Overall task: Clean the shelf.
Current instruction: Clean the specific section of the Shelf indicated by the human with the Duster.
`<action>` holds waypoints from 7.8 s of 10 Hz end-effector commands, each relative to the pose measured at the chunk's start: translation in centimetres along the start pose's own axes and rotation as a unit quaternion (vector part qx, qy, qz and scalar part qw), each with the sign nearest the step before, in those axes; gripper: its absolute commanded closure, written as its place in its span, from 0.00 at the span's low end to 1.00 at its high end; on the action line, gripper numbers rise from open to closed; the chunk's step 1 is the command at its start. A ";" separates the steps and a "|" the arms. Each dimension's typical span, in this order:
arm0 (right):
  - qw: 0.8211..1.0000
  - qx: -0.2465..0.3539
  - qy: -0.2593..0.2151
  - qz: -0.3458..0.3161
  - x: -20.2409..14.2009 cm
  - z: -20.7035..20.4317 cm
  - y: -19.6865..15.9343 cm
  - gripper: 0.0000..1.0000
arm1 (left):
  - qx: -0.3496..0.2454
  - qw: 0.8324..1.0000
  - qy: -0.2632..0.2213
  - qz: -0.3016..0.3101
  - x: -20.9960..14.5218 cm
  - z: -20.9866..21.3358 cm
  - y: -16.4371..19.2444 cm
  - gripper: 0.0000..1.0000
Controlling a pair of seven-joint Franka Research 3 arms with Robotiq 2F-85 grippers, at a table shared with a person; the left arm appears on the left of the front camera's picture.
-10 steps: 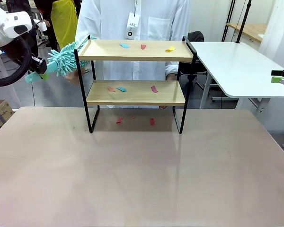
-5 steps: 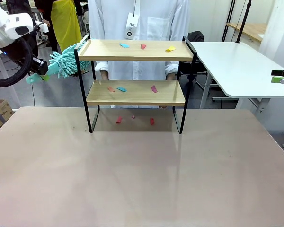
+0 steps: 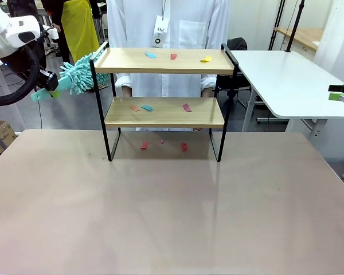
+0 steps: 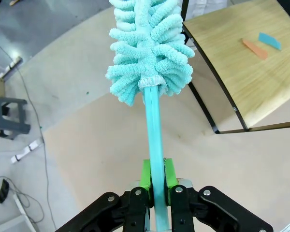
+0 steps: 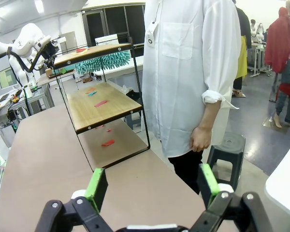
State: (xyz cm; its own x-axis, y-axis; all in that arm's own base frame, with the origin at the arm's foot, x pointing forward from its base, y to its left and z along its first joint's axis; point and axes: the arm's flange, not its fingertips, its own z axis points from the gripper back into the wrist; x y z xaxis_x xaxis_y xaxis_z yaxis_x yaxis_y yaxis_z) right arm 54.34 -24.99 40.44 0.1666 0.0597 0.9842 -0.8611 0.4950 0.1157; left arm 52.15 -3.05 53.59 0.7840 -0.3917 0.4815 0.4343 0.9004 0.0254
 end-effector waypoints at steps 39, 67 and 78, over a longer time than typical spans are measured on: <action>1.000 0.001 -0.001 0.002 0.3 -0.1 0.1 0.00 | -0.056 0.768 0.429 -0.472 -9.3 14.3 -6.5 0.87; 1.000 0.001 -0.001 0.002 0.3 -0.1 0.1 0.00 | -0.264 0.924 0.200 -0.190 -13.9 8.8 -22.9 0.87; 1.000 0.001 -0.001 0.002 0.3 -0.1 0.1 0.00 | -0.221 0.967 0.121 0.038 -12.0 -3.2 -35.3 0.87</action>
State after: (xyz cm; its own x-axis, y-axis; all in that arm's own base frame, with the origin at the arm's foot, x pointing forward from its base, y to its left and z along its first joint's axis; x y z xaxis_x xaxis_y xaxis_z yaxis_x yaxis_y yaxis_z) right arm 54.35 -25.00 40.44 0.1664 0.0597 0.9843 -0.8612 0.4950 0.1155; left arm 28.96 -29.33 45.10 0.8544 -0.4685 0.2249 0.5196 0.7685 -0.3733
